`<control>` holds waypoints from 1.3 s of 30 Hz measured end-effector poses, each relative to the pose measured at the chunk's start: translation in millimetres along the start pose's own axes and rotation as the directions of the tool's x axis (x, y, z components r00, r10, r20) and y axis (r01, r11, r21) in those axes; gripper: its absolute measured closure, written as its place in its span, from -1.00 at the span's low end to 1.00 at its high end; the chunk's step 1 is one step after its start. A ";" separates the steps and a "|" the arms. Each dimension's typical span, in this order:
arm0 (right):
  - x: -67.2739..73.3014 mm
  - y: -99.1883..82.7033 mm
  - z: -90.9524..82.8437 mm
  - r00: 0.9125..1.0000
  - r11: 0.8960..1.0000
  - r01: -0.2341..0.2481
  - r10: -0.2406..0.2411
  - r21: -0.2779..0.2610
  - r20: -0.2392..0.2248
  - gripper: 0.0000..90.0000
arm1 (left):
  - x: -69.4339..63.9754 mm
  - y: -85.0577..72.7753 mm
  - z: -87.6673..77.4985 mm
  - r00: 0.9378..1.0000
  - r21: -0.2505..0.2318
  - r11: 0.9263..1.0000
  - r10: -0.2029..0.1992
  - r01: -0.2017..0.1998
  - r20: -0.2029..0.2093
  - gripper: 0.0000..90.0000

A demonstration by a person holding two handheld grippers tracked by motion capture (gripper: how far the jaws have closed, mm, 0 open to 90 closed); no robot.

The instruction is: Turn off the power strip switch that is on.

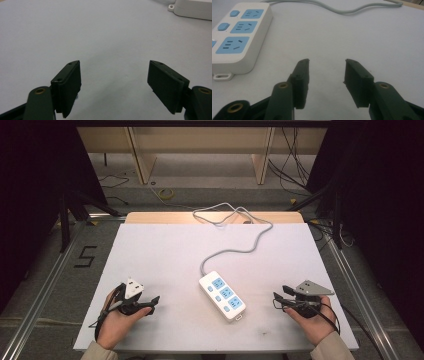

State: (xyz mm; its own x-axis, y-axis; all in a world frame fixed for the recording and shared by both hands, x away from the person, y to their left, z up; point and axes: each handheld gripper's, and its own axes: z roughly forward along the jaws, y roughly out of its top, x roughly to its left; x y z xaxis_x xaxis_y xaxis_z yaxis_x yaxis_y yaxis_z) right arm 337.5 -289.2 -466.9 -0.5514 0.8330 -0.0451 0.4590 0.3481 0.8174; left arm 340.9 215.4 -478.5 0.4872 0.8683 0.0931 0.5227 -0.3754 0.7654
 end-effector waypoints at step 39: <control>2.3 19.8 -5.8 0.999 0.989 0.052 -0.050 0.138 -0.016 1.00 | -0.4 3.6 2.2 1.000 -0.001 1.000 0.004 -0.004 -0.005 -0.38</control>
State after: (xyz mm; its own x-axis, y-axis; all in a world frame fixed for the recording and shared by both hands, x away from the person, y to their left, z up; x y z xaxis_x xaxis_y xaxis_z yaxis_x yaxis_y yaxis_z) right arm 341.3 -282.8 -447.4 -0.5848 0.8075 -0.0771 0.5217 0.4471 0.7266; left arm 344.1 213.0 -477.2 0.4857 0.8685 0.0994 0.5199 -0.3784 0.7659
